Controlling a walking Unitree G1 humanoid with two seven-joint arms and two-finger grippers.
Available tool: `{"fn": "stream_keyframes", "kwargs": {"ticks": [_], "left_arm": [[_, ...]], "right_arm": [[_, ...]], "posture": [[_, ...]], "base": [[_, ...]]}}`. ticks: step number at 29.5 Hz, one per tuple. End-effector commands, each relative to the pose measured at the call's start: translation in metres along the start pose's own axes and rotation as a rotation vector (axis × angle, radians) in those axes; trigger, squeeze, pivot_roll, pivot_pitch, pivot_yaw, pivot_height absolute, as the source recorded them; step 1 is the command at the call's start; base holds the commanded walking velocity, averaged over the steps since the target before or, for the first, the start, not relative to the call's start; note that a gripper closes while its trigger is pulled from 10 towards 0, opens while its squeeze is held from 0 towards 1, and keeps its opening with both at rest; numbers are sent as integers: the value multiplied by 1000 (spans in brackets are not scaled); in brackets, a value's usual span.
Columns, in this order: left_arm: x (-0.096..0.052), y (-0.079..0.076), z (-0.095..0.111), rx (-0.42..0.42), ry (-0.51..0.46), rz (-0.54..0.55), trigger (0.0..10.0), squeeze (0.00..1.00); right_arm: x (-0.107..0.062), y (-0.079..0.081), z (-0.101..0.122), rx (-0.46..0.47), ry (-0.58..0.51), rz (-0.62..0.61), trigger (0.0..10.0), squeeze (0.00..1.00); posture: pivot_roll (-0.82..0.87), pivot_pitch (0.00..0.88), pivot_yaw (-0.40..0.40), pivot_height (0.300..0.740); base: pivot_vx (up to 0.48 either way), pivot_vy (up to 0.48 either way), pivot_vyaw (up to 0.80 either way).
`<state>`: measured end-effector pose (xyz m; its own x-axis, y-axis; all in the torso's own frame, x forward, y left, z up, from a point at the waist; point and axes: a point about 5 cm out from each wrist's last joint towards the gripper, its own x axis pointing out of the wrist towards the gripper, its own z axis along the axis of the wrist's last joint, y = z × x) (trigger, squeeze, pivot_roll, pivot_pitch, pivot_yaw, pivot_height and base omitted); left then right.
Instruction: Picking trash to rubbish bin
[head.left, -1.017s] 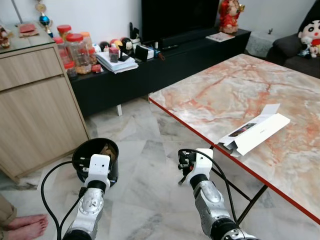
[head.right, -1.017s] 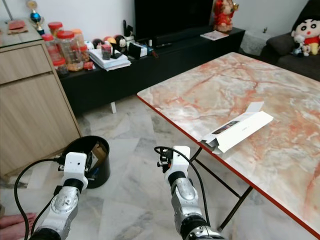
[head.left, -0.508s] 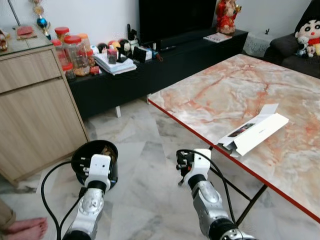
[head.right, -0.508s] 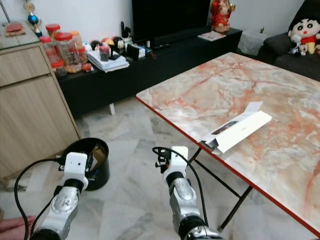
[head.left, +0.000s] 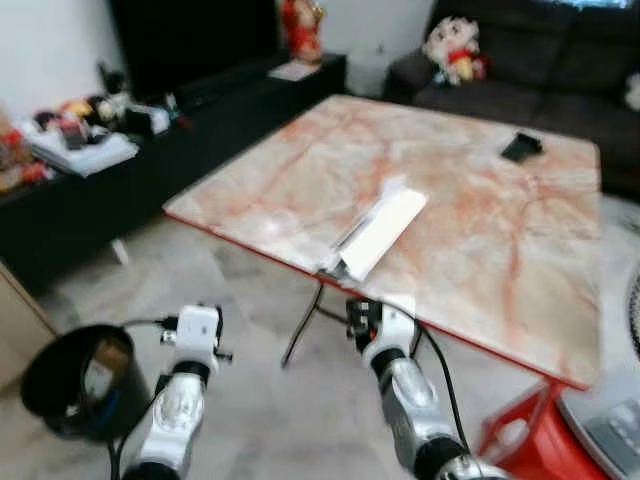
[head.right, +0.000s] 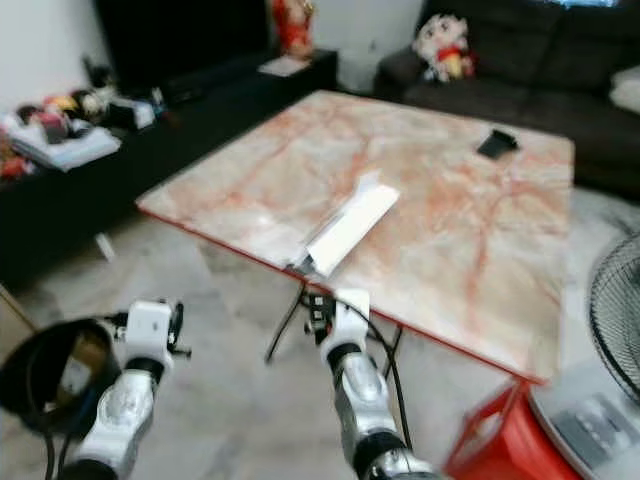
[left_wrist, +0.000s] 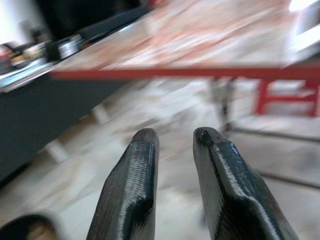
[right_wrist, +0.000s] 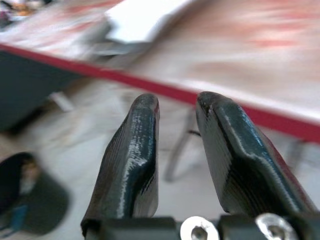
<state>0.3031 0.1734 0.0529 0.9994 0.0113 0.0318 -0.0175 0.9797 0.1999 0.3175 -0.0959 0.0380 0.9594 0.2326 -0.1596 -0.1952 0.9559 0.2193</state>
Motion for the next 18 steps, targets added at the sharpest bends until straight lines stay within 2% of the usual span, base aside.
{"fn": "stream_keyframes", "kwargs": {"ticks": [1,9,18], "left_arm": [[-1,6,0,13,-1,5,10000,0],[-1,5,1,8,-7,1,10000,0],[-1,4,2,13,-15,-9,10000,0]], "right_arm": [[3,6,4,8,-18,13,10000,0],[3,7,4,11,-20,17,10000,0],[3,8,4,9,-27,22,10000,0]], "posture": [[43,0,0,740],[44,0,-2,740],[44,0,-3,740]], "base": [[0,0,-788],[0,0,-756],[0,0,0]]}}
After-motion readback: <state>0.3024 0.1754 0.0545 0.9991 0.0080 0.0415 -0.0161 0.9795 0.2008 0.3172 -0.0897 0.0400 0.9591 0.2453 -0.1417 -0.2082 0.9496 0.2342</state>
